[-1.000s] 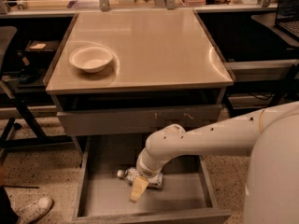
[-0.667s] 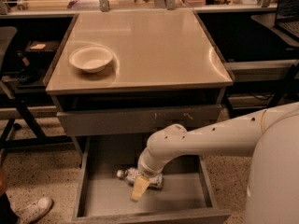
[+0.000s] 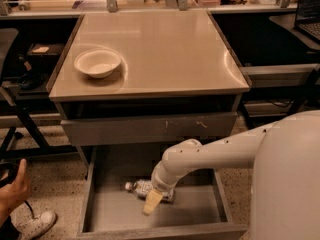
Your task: Pick blue plastic bottle from middle drawer and place on counter
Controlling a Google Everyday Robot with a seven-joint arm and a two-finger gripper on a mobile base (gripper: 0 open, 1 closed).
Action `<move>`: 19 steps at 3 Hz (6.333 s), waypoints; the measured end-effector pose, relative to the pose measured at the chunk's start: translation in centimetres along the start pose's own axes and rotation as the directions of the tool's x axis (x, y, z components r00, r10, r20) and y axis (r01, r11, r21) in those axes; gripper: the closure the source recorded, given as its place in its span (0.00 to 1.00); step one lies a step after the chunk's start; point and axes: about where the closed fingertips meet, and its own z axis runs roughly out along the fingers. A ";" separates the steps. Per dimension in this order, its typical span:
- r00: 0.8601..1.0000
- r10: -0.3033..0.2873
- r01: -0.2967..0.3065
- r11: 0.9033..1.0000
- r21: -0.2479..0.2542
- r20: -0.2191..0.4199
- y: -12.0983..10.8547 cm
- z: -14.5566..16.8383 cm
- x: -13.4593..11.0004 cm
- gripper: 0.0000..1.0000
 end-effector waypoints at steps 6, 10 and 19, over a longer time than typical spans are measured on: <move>0.998 0.053 -0.053 0.999 0.001 -0.028 -3.0 8.3 4.3 0.25; 0.987 0.111 -0.094 0.985 -0.146 0.112 0.6 -0.4 4.1 1.00; 0.949 0.076 -0.155 0.958 0.243 0.306 -1.6 -35.7 2.3 1.00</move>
Offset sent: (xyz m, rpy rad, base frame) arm 0.0299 -0.0171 -0.0721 -0.0203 -0.0106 -0.0578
